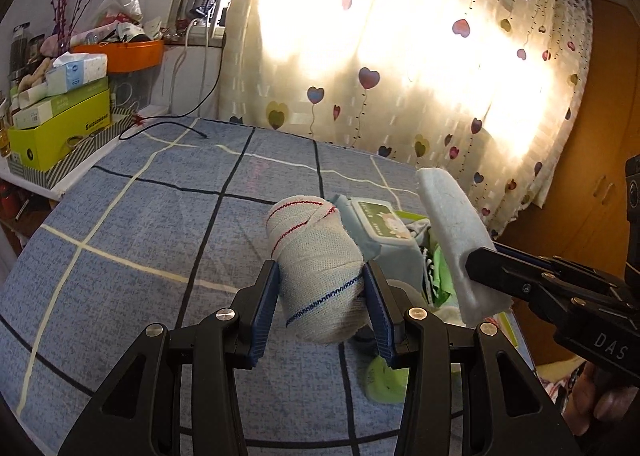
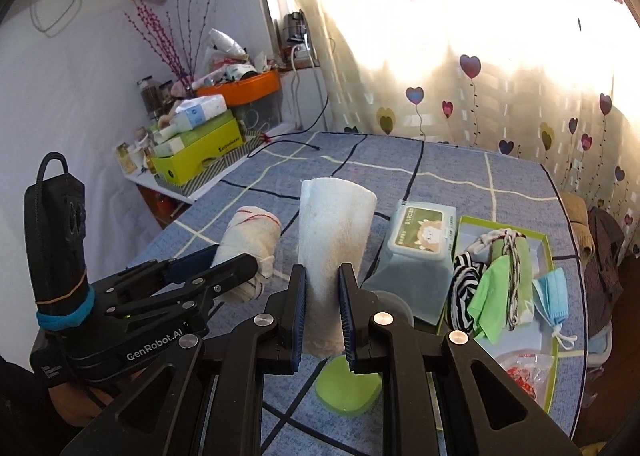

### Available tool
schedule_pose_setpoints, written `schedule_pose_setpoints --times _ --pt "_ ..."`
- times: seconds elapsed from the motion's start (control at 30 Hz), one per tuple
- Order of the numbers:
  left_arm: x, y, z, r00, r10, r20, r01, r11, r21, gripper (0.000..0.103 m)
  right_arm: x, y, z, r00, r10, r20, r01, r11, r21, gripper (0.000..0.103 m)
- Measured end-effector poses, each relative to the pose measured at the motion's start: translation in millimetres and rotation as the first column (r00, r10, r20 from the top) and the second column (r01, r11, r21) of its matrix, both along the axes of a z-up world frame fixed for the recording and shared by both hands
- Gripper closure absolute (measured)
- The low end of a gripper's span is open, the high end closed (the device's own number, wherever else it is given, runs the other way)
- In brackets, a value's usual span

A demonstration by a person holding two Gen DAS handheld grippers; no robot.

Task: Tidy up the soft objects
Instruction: 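Carry the rolled bandage and white towel with both grippers over the box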

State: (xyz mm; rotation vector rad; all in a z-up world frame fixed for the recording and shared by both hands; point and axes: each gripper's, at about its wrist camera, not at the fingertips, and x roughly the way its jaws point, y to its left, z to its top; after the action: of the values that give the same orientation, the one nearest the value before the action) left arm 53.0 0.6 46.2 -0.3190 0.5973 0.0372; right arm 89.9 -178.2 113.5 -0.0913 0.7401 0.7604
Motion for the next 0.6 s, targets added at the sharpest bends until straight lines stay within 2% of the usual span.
schedule_pose_setpoints --times 0.6 --pt "9 -68 16 0.987 -0.161 0.012 0.161 0.986 0.043 0.059 2 -78 0 0.99 -0.139 0.004 0.138 0.988 0.062 0.088"
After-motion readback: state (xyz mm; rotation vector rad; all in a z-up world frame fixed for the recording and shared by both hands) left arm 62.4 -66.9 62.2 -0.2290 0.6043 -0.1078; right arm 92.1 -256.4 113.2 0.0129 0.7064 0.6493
